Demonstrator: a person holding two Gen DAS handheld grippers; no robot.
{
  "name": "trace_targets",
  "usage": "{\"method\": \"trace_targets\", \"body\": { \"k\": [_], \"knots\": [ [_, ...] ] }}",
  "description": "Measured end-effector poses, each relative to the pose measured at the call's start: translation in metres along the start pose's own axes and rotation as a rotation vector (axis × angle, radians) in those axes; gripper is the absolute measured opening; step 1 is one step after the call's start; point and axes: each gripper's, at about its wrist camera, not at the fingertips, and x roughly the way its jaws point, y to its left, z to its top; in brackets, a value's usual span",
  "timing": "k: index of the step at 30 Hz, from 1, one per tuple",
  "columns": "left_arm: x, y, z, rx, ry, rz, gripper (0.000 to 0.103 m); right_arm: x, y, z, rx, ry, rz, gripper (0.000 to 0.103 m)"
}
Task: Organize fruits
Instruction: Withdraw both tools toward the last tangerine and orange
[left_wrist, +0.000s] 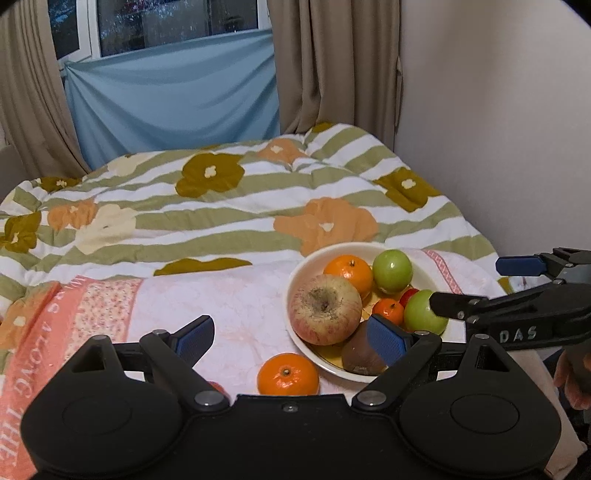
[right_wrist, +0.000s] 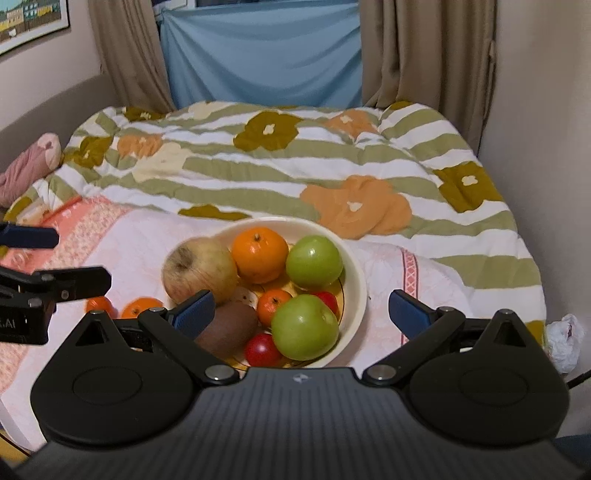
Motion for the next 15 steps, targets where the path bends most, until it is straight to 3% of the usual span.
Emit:
{"method": "trace_targets", "body": {
  "k": [4,9,15],
  "knots": [
    [-0.021,0.015,-0.006,-0.001,-0.024,-0.004,0.093,-0.024,0.013,0.005,0.013,-0.021,-0.033,0.103],
    [-0.044,0.038,-0.012,-0.011,-0.045,-0.022,0.102,-0.049,0.038,0.007,0.025,-0.037,-0.073,0.103],
    [-0.055,0.067,-0.022,0.007,-0.054,-0.029,0.103,-0.06,0.078,0.002,0.043,-0.026,-0.116,0.103]
  ]
}}
